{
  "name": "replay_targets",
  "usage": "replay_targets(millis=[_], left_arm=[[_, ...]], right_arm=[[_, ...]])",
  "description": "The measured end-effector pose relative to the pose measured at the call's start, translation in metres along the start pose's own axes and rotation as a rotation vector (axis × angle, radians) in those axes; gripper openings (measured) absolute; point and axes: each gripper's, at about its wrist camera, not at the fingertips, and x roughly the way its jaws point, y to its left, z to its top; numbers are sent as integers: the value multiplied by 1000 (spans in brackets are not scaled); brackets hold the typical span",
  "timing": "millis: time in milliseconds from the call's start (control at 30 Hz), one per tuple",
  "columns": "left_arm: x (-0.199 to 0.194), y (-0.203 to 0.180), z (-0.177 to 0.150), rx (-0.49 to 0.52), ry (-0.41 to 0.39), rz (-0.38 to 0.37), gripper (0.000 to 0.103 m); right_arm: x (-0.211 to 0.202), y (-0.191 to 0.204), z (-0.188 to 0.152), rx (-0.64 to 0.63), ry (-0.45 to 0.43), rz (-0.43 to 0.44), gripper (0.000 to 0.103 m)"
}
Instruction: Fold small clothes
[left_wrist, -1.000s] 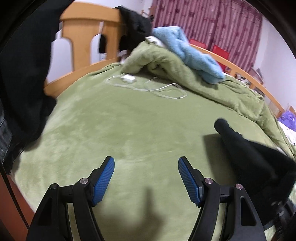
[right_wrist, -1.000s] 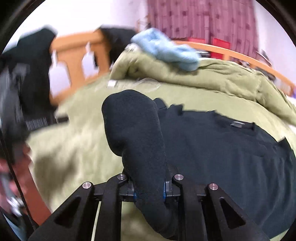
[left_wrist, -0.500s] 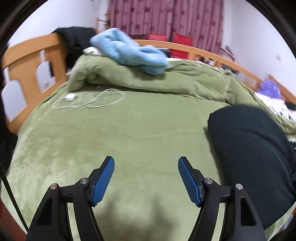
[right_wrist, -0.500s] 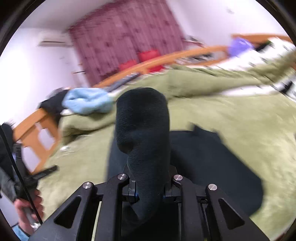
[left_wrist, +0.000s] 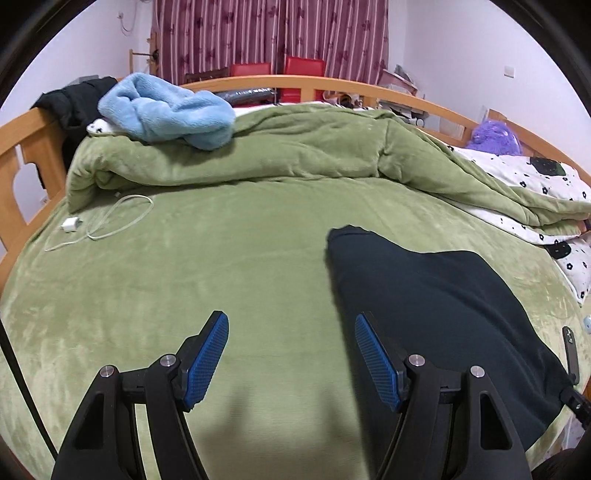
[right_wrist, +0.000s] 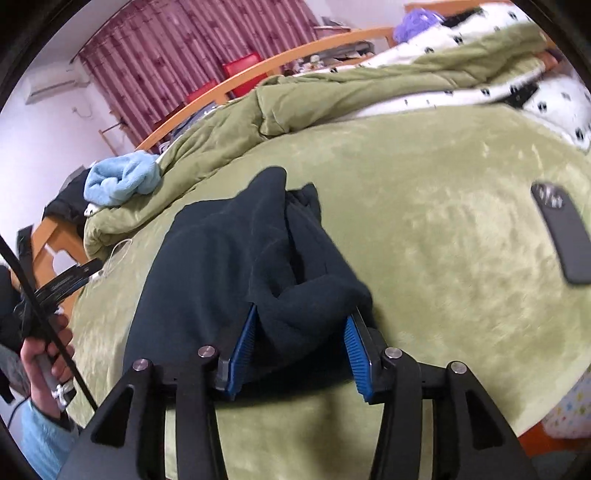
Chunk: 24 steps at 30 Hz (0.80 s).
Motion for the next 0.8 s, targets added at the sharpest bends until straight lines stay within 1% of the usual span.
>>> replay_targets(millis=[100, 133, 200, 267, 300, 433, 500, 567, 600, 633, 667, 733, 767, 800], left_arm=[[7, -8, 0, 7, 18, 2, 70], [9, -9, 1, 9, 21, 2, 70], [10, -10, 1, 14, 23, -1, 70], [12, -11, 2, 16, 23, -1, 70], [14, -12, 2, 18, 24, 0, 70], [23, -13, 2, 18, 43, 4, 70], [25, -13, 2, 22, 44, 12, 70], [26, -12, 1, 32, 41, 25, 70], [27, -11, 1, 35, 41, 32, 70], [27, -10, 0, 35, 43, 35, 70], [28, -9, 0, 33, 45, 34, 70], [29, -6, 0, 27, 52, 33, 70], [30, -6, 0, 26, 53, 33, 70], [30, -5, 0, 26, 53, 33, 70]], right_arm=[[-16, 0, 8, -79, -20, -30, 47], [-20, 0, 10, -100, -26, -49, 47], [-33, 2, 15, -146, -66, -101, 47], [-40, -1, 20, -166, -88, -98, 48], [-40, -1, 24, -173, -83, -89, 49], [-8, 8, 38, -194, -12, -34, 49], [26, 10, 43, -190, 54, -16, 49], [56, 8, 44, -155, 130, -13, 49], [72, 7, 43, -129, 164, -6, 39], [78, 7, 41, -123, 167, 7, 28], [82, 10, 41, -130, 162, 20, 14], [69, 17, 42, -180, 96, 28, 11], [51, 18, 43, -204, 22, 50, 10], [36, 16, 44, -208, -33, 77, 10]])
